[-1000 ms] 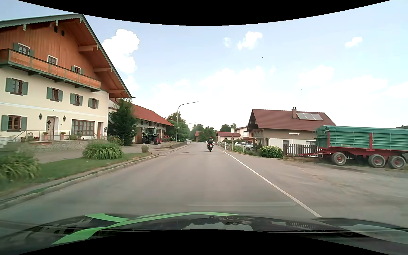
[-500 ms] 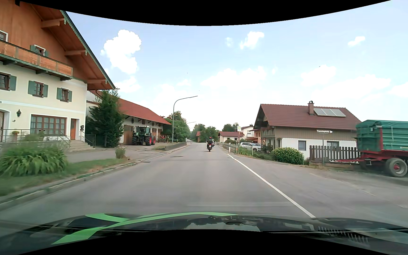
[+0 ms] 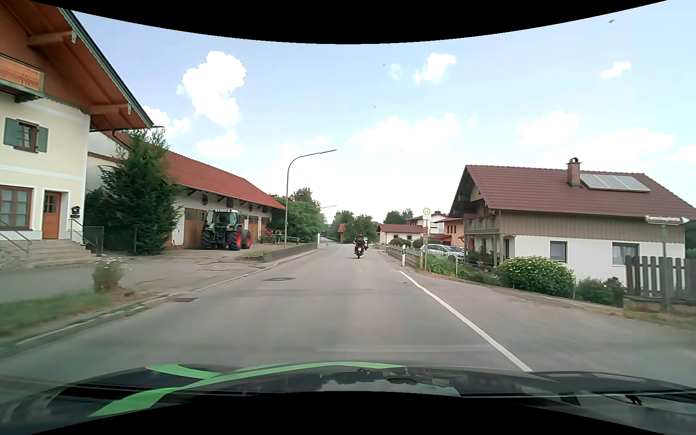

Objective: Follow the waypoints while adhering to traffic rules and regulations

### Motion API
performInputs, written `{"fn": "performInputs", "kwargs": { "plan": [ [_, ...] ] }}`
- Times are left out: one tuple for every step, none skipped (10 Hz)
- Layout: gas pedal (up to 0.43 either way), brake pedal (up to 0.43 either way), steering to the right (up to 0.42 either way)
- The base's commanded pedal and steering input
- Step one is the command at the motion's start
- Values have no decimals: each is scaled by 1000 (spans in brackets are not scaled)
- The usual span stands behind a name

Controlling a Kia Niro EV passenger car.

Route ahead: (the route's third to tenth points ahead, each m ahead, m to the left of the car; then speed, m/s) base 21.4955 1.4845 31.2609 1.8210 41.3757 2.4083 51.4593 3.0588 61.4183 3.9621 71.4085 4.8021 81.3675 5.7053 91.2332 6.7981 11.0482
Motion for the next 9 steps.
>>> {"fn": "performInputs", "kwargs": {
  "plan": [
    [157, 0, -13],
    [157, 0, -12],
    [157, 0, -10],
    [157, 0, -9],
    [169, 0, -9],
    [169, 0, -8],
    [169, 0, -8],
    [157, 0, -6],
    [150, 0, -5]
  ]
}}
